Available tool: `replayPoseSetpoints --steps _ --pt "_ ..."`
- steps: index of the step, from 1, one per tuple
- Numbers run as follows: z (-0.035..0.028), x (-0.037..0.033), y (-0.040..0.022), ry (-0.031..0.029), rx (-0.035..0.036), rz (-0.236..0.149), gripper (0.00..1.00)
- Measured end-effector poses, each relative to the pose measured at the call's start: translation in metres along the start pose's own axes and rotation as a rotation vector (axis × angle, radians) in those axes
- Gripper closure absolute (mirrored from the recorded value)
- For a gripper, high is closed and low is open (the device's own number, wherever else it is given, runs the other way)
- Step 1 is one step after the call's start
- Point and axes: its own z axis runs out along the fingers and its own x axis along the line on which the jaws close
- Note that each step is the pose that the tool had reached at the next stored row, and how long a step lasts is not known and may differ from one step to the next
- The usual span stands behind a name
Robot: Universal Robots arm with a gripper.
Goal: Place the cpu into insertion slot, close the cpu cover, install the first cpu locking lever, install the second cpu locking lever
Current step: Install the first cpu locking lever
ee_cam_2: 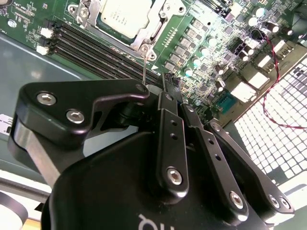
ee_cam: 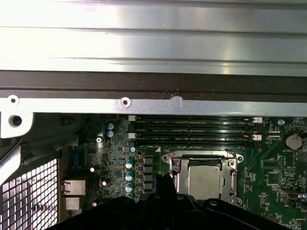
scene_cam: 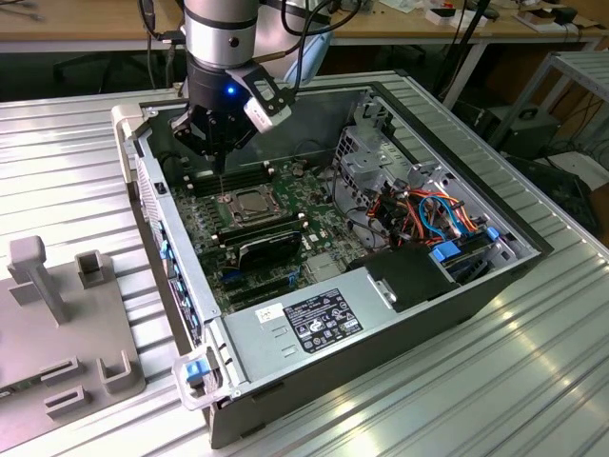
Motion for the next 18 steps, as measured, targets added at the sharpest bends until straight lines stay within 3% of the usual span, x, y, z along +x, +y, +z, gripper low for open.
replayPoseSetpoints --steps 10,12,18 --pt "0.0031 0.0000 0.0043 0.0000 -0.0024 -0.011 0.89" --pt "0.0044 -0.0024 0.0055 0.0000 -0.0026 -0.011 0.89" --pt "0.0080 -0.0193 0.0083 0.0000 -0.0027 -0.011 0.89"
